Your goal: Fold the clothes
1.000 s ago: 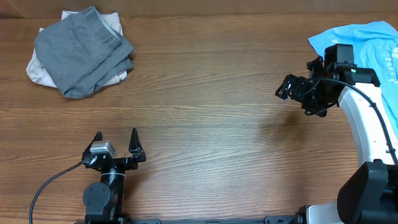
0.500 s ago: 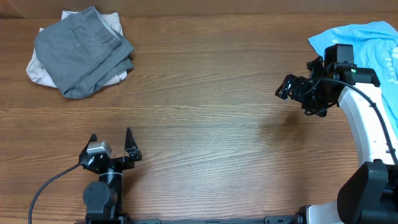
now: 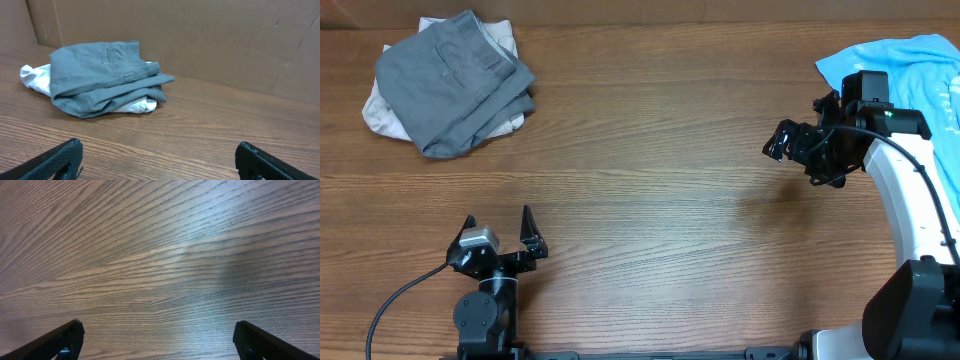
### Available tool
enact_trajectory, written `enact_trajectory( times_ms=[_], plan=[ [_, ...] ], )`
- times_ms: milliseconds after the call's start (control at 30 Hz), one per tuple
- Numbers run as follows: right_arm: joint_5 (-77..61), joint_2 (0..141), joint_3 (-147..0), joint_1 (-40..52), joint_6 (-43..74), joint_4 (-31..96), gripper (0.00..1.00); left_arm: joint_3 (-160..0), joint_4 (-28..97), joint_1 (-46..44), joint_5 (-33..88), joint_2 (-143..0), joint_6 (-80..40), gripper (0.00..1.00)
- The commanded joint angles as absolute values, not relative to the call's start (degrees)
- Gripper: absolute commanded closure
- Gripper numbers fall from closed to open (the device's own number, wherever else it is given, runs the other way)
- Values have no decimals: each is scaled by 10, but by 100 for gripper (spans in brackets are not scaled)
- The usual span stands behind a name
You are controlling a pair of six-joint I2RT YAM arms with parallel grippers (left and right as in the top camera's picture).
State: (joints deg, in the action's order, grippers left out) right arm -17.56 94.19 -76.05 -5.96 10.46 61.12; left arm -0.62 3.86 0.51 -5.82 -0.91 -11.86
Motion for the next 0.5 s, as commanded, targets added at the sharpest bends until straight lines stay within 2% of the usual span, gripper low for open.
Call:
enact_trajectory(
  times_ms=[0,467],
  plan=[
    [-174,940,-762,-61,104,609,0,-3,38,9,-60,-2,-107,0],
    [-174,931,-762,-61,104,609,0,-3,38,9,-60,-2,-107,0]
  ],
)
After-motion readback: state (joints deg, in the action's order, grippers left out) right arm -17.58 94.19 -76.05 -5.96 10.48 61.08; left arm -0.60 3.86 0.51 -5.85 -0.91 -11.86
